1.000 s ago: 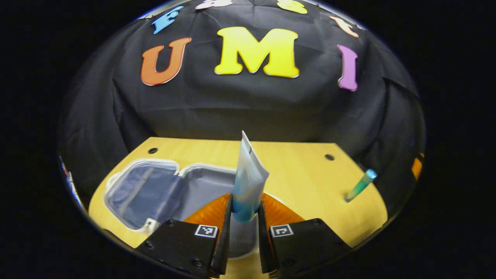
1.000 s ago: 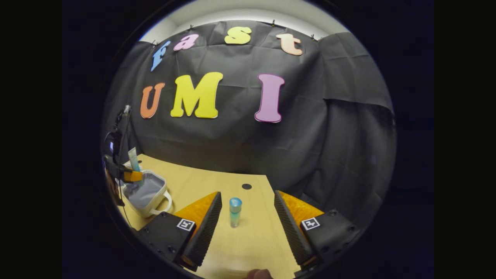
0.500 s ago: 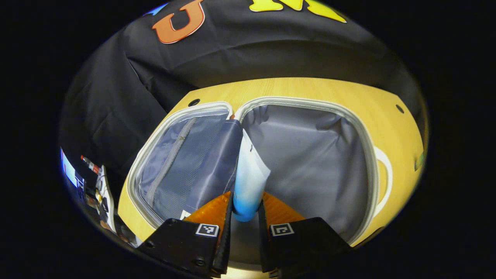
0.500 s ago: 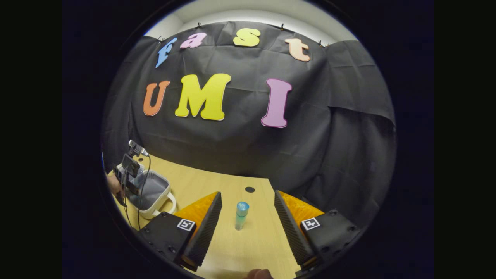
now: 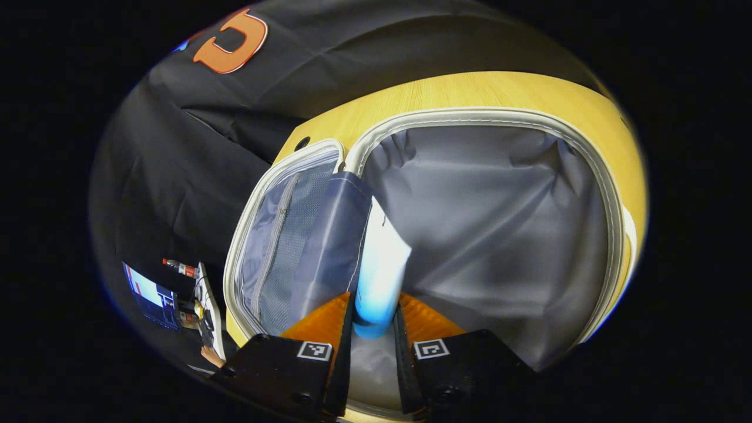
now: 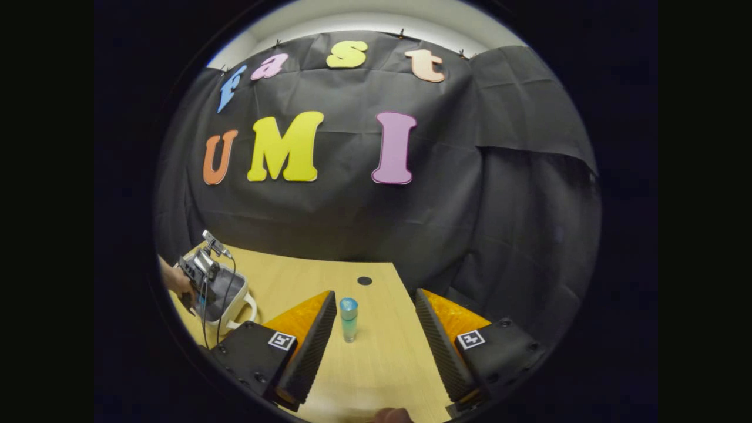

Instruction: First open the suitcase, pack the skin care products into it, and then close the suitcase.

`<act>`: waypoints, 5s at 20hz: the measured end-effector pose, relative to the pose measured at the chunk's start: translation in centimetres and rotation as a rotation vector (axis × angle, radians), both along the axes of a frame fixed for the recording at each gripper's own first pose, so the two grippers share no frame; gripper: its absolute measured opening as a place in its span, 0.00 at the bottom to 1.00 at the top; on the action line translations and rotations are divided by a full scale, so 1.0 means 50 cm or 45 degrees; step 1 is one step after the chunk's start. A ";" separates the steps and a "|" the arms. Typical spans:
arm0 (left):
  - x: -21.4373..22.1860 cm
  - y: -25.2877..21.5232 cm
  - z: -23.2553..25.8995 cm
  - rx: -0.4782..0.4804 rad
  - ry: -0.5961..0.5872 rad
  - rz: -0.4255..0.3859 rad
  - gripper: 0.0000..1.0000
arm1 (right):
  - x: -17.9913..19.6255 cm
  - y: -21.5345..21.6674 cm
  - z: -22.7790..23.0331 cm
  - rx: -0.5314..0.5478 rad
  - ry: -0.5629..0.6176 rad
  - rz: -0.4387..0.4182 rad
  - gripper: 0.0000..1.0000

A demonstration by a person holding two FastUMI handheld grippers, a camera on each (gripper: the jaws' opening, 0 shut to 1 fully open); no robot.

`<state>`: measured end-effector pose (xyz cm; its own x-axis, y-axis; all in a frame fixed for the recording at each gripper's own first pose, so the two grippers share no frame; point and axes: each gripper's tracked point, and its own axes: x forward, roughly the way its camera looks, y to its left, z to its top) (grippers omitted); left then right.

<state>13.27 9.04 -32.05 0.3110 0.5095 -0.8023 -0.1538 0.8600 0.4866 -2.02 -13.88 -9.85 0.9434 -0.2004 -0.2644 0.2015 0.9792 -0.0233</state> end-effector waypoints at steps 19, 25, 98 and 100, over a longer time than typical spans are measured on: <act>-0.062 -0.242 0.202 -0.620 -0.472 -0.112 0.99 | 0.100 0.046 -0.231 0.195 0.251 0.305 0.82; -0.185 -0.283 0.314 -0.668 -0.654 -0.231 0.99 | 0.191 0.037 -0.318 0.197 0.319 0.310 0.82; -0.356 0.181 0.307 -0.822 -1.047 0.143 0.98 | 0.274 0.944 -0.506 0.394 1.200 0.489 0.38; -0.357 0.177 0.307 -0.830 -1.046 0.137 0.98 | 0.274 0.945 -0.509 0.371 1.208 0.482 0.38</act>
